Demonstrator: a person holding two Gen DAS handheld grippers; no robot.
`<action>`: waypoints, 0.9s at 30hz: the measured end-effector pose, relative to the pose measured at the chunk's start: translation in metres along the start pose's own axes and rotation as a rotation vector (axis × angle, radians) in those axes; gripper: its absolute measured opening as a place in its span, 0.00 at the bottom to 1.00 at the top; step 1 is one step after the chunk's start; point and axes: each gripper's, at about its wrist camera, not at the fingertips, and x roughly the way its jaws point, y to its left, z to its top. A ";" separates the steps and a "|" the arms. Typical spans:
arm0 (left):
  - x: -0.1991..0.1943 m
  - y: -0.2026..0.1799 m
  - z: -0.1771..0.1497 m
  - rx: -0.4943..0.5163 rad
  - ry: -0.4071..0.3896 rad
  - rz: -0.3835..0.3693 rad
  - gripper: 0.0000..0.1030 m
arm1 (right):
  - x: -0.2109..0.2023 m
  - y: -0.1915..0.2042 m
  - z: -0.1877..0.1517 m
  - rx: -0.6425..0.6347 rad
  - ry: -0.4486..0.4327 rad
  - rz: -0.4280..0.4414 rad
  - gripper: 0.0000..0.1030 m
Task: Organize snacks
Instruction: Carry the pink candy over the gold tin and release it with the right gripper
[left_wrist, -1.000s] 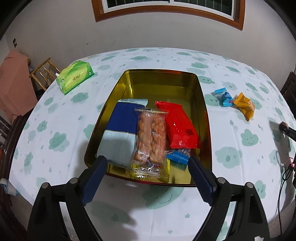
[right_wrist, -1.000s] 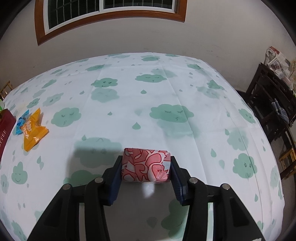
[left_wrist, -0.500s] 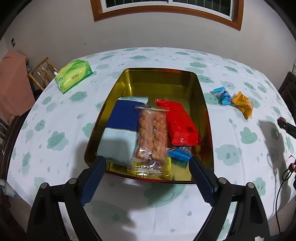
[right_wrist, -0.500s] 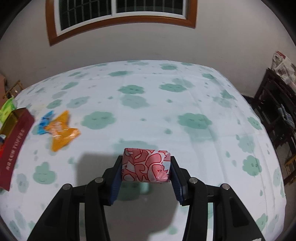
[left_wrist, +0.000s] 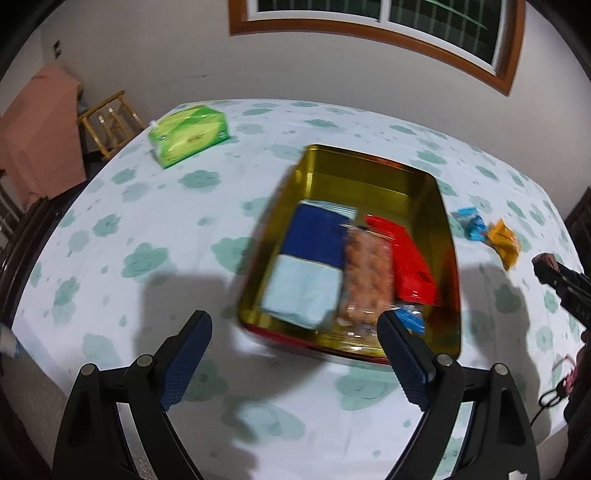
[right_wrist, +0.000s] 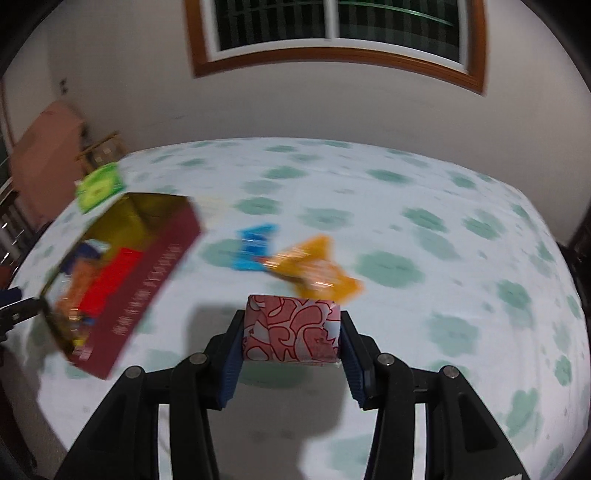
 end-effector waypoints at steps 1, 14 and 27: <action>-0.001 0.005 0.000 -0.013 0.000 0.002 0.86 | -0.001 0.015 0.003 -0.025 -0.008 0.022 0.46; -0.013 0.054 -0.014 -0.099 -0.004 0.075 0.86 | 0.006 0.148 0.016 -0.245 -0.013 0.212 0.46; -0.015 0.085 -0.025 -0.166 0.019 0.128 0.86 | 0.027 0.193 0.004 -0.374 0.033 0.209 0.46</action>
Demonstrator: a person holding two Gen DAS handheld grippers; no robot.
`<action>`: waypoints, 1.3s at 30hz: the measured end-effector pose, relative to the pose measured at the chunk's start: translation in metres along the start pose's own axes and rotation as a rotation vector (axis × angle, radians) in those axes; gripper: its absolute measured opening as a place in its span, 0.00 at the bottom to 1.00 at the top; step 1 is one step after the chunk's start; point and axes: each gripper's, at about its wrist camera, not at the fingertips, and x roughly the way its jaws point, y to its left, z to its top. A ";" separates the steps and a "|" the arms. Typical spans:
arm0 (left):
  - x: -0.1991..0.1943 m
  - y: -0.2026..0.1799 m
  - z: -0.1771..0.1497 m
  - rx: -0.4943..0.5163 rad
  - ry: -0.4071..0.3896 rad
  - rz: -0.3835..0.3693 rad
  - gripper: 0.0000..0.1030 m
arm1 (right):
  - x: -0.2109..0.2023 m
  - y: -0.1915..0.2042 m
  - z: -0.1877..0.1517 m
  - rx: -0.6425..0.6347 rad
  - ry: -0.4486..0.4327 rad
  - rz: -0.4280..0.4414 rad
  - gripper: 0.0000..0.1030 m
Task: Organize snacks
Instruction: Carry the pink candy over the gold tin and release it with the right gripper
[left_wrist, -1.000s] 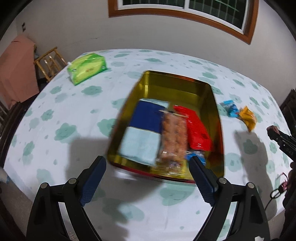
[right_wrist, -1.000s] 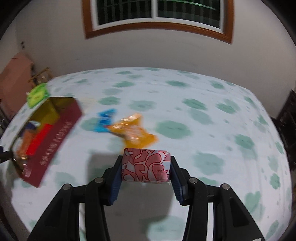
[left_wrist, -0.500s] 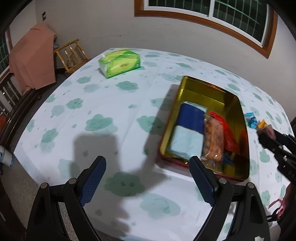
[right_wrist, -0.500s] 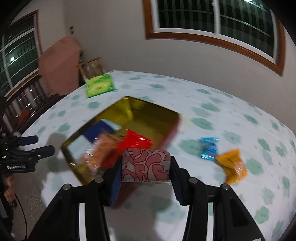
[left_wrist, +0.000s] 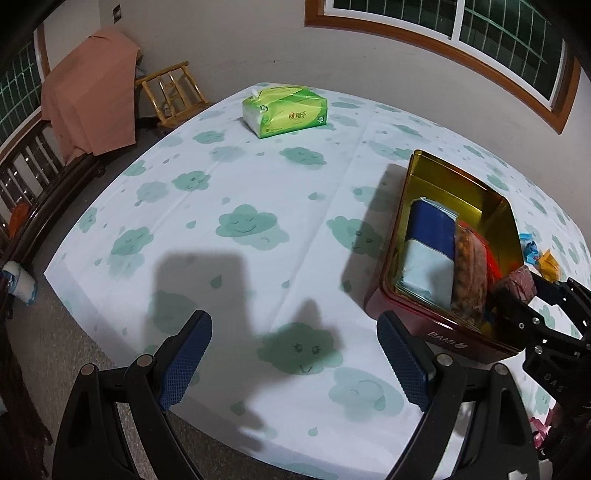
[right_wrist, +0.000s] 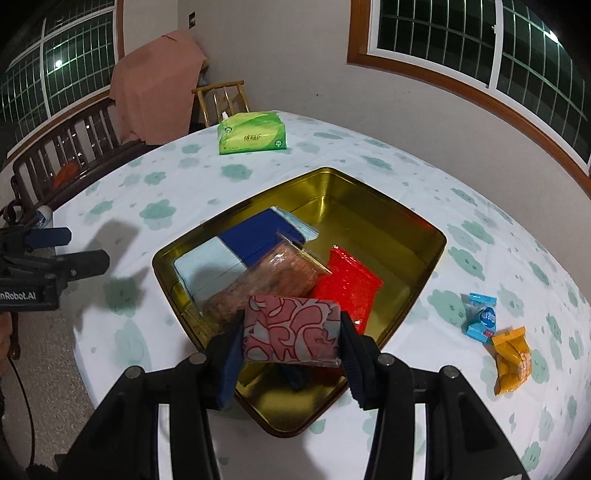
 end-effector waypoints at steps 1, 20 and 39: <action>-0.001 0.001 0.000 -0.003 -0.003 -0.001 0.86 | 0.002 0.001 0.000 -0.002 0.003 -0.004 0.46; 0.001 -0.005 -0.005 -0.009 0.014 -0.018 0.86 | 0.020 -0.005 -0.004 0.040 0.065 0.007 0.47; 0.001 -0.020 -0.007 0.023 0.014 -0.035 0.86 | -0.020 -0.053 -0.009 0.131 -0.049 0.011 0.53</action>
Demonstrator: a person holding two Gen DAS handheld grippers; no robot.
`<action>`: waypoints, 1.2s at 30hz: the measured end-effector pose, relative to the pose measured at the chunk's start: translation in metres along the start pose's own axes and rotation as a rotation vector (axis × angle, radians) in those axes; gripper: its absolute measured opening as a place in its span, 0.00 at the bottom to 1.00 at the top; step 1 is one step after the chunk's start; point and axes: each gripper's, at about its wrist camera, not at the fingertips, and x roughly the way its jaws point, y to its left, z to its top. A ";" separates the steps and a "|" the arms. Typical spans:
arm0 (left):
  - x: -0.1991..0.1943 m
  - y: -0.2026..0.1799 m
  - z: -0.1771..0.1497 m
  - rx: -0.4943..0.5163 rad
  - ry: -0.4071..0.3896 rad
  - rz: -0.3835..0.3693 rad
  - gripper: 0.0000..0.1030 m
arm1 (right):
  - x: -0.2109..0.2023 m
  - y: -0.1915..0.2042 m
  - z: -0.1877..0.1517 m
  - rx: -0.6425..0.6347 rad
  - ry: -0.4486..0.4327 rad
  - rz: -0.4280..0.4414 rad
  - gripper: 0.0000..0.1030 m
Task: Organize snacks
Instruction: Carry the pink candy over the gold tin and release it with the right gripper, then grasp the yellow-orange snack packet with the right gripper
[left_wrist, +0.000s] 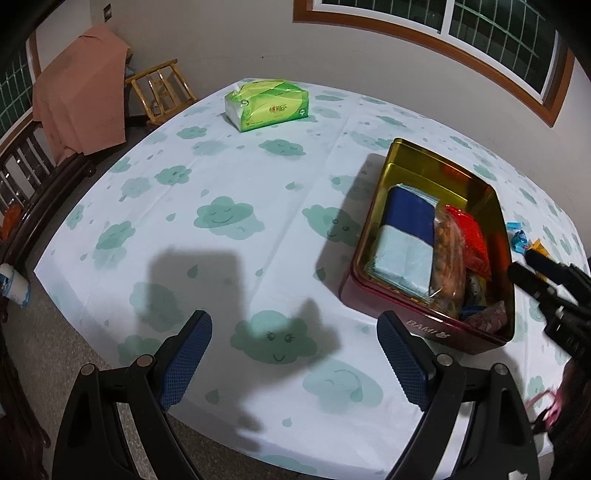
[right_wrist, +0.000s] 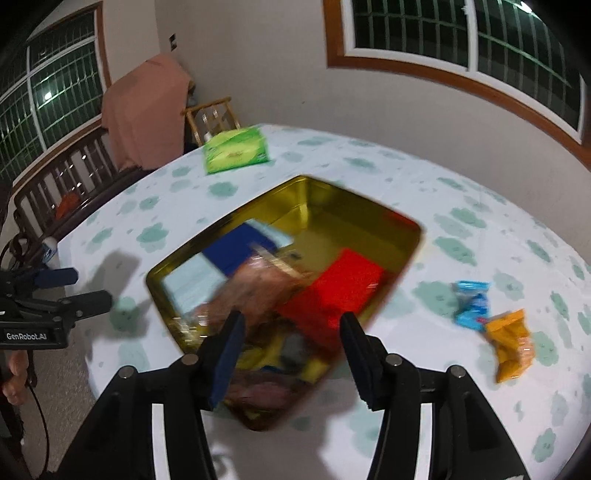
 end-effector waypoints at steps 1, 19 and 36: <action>0.000 -0.002 0.001 0.005 0.000 -0.001 0.86 | -0.002 -0.011 -0.001 0.009 -0.001 -0.017 0.53; 0.007 -0.049 0.022 0.077 0.018 0.015 0.86 | 0.013 -0.189 -0.024 0.082 0.105 -0.185 0.53; 0.016 -0.172 0.044 0.250 0.026 -0.098 0.86 | 0.033 -0.218 -0.043 0.156 0.049 -0.124 0.38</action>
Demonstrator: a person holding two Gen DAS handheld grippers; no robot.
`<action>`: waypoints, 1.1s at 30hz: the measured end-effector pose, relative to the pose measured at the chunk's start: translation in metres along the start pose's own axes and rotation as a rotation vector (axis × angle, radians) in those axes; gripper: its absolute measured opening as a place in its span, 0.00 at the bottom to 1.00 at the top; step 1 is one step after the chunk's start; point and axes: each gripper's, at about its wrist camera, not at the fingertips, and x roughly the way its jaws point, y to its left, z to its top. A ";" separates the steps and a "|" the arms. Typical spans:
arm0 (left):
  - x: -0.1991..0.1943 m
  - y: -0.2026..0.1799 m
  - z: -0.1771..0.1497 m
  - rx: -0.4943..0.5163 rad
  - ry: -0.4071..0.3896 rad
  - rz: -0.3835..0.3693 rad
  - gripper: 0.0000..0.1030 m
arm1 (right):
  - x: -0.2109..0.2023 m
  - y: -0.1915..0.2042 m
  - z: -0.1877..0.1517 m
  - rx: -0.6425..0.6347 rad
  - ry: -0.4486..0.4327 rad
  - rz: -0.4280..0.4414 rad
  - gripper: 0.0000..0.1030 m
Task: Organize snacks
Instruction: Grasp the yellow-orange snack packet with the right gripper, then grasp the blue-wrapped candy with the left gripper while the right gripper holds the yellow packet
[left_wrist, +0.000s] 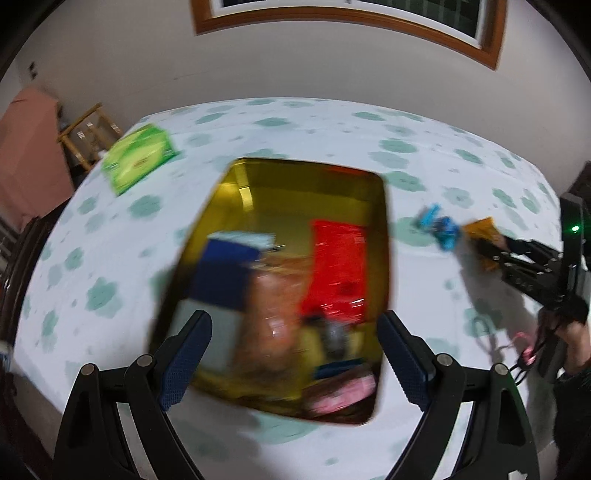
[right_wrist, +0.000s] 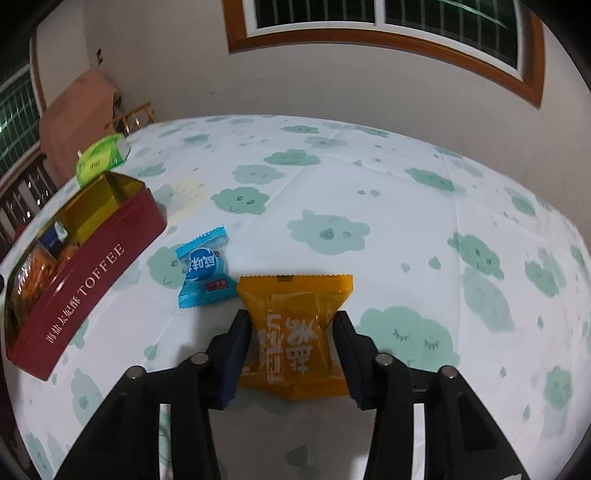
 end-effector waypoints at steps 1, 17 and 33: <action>0.002 -0.007 0.002 0.009 0.002 -0.013 0.86 | -0.002 -0.002 -0.002 0.006 -0.008 -0.013 0.38; 0.039 -0.101 0.041 0.075 0.034 -0.141 0.84 | -0.036 -0.080 -0.038 0.224 -0.034 -0.307 0.35; 0.078 -0.126 0.066 0.040 0.112 -0.177 0.73 | -0.049 -0.114 -0.053 0.264 -0.015 -0.358 0.35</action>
